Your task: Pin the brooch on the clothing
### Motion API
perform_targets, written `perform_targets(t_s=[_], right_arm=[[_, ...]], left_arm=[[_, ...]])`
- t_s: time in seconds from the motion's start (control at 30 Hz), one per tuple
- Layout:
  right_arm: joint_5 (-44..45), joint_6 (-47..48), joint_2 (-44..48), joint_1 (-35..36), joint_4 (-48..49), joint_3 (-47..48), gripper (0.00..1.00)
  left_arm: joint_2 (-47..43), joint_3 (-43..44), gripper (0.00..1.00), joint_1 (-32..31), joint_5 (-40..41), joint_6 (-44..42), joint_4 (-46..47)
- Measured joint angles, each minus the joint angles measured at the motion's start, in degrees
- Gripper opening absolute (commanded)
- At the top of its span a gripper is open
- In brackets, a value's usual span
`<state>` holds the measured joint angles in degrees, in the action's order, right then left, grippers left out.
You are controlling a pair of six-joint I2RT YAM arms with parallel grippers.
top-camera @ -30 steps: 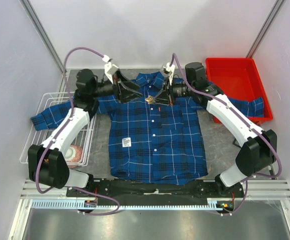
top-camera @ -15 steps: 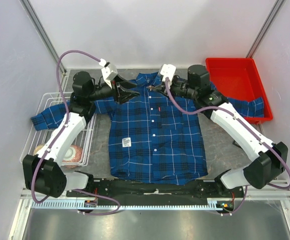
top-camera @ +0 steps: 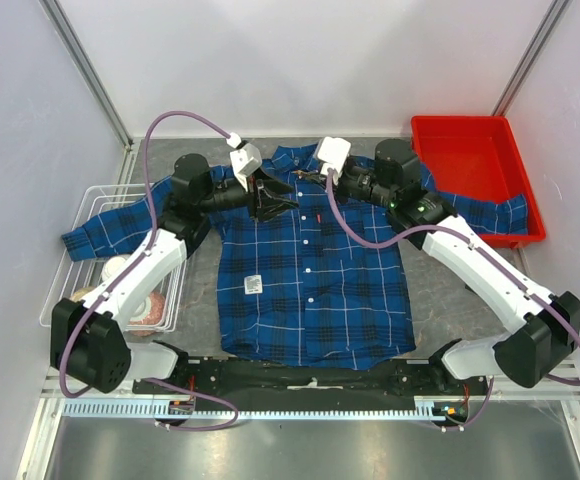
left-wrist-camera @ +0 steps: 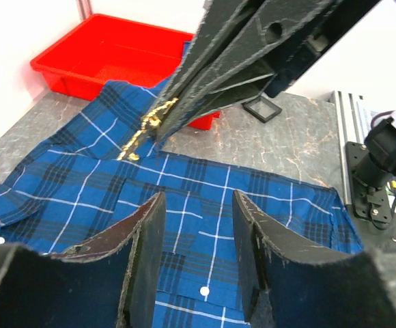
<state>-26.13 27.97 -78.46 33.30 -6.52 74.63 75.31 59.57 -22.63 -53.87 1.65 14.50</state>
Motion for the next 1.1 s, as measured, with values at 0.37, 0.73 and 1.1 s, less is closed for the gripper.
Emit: perform_targets(t_s=[0.37, 0.73, 1.1], right_arm=[[-2.23, -7.67, 0.85, -0.22, 5.86, -1.11, 0.00], [-13.16, -33.18, 0.83, -6.43, 24.17, -2.97, 0.00], [-23.10, -38.34, 0.83, -6.14, 29.20, -4.50, 0.00]], left_arm=[[1.31, -1.55, 0.41, 1.01, 2.82, 3.28, 5.64], [5.99, 1.18, 0.39, 7.67, -7.98, 10.45, 17.88], [6.01, 5.55, 0.35, 4.57, -11.54, 11.43, 22.29]])
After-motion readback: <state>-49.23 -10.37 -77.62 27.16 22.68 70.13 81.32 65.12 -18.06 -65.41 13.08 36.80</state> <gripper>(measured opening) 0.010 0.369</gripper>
